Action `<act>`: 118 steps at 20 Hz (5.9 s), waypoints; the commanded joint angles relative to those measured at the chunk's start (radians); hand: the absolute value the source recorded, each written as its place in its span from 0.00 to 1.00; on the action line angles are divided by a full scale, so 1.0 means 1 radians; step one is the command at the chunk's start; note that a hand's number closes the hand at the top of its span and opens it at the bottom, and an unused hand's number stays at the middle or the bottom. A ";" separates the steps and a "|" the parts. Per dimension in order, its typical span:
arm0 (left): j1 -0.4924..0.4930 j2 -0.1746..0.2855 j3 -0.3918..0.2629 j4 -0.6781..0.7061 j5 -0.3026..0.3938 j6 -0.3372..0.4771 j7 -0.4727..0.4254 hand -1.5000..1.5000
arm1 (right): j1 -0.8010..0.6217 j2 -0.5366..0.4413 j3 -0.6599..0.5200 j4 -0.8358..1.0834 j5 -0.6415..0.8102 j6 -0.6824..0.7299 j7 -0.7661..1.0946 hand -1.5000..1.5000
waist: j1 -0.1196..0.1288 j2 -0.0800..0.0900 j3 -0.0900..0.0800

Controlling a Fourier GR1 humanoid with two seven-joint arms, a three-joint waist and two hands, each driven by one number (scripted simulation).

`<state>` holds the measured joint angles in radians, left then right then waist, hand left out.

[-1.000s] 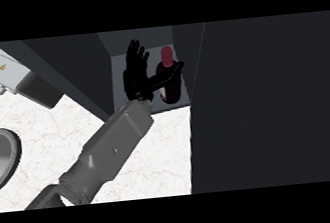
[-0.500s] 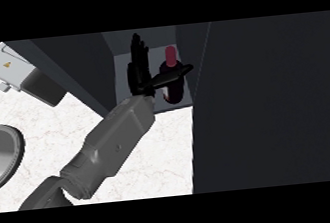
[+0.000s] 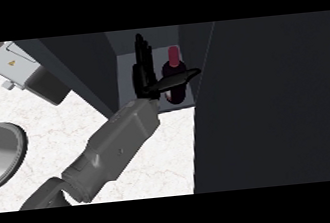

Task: Pick up the wine, place it into the cabinet and close the cabinet

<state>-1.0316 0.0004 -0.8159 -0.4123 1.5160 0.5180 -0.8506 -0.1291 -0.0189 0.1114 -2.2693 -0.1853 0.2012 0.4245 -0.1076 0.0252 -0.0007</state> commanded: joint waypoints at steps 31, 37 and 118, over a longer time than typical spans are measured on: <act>0.311 0.046 -0.067 -0.459 -0.227 0.083 -0.078 0.00 | 0.044 -0.006 -0.017 -0.058 0.040 -0.050 0.042 0.00 | 0.110 -0.028 0.001; 0.452 0.145 -0.126 -0.651 -0.334 0.030 -0.035 0.00 | -0.019 -0.050 -0.085 -0.090 -0.028 -0.068 0.145 0.00 | 0.113 -0.027 0.001; 1.514 1.195 0.676 -1.190 -0.228 -0.954 -0.011 0.00 | -0.978 0.009 0.352 0.927 -0.361 -0.139 0.070 1.00 | 0.177 -0.007 0.000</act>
<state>0.4940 1.1897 -0.1636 -1.5977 1.2751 -0.3798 -0.8472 -1.0944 -0.0034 0.4591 -1.4284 -0.4243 -0.1310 0.4615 0.0632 0.0114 -0.0013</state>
